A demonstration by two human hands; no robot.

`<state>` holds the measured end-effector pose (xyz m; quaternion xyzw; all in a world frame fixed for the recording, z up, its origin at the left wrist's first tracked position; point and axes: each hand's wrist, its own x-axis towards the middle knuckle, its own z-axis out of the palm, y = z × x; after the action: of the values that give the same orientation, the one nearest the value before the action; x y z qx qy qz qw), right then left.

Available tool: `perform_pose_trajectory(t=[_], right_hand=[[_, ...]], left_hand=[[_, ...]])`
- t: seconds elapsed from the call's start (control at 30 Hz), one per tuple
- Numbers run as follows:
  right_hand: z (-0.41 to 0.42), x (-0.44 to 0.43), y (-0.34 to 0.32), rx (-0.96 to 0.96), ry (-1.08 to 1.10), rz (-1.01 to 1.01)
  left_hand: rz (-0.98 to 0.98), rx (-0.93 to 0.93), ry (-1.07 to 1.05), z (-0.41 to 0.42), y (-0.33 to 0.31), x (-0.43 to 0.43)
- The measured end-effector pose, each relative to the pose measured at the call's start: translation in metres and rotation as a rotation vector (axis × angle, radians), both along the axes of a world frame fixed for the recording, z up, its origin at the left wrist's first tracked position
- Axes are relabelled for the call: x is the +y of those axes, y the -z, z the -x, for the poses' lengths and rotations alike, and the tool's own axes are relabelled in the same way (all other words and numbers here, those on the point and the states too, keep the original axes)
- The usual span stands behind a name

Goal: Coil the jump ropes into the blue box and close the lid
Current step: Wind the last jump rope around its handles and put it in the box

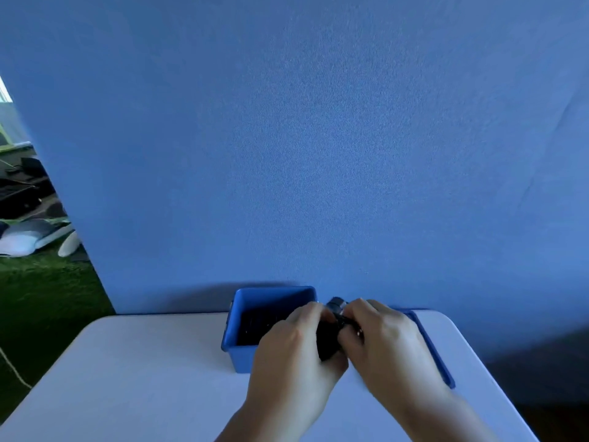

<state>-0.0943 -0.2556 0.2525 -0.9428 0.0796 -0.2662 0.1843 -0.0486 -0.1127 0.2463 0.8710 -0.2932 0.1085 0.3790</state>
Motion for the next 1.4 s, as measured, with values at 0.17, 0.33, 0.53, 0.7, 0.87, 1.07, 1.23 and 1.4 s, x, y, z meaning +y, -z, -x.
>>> perform_pose_trajectory(t=[0.17, 0.33, 0.53, 0.7, 0.87, 1.07, 1.23, 1.4], right_hand=[[-0.006, 0.003, 0.000, 0.014, -0.007, 0.086], [-0.011, 0.000, 0.000, 0.093, -0.029, 0.018], [-0.018, -0.009, -0.008, 0.195, -0.082, -0.280], [-0.017, -0.014, -0.018, 0.271, -0.091, -0.415], [-0.014, -0.012, -0.021, 0.261, -0.098, -0.599], [-0.012, 0.005, 0.006, 0.100, -0.003, -0.656], [-0.007, 0.013, 0.023, -0.063, 0.068, -0.512], [-0.007, 0.014, 0.032, -0.097, 0.083, -0.410]], left_hand=[[-0.040, 0.015, -0.027, -0.001, -0.001, 0.001], [-0.053, 0.019, -0.030, -0.003, -0.001, 0.001], [-0.055, 0.018, -0.001, -0.005, 0.001, 0.003], [-0.112, -0.038, -0.001, -0.005, 0.006, 0.004], [-0.178, -0.129, -0.078, -0.010, 0.015, 0.005], [-0.149, -0.145, -0.174, -0.021, 0.016, -0.003], [-0.179, 0.035, -0.144, -0.017, 0.006, -0.006], [-0.143, 0.037, -0.039, -0.015, 0.012, -0.009]])
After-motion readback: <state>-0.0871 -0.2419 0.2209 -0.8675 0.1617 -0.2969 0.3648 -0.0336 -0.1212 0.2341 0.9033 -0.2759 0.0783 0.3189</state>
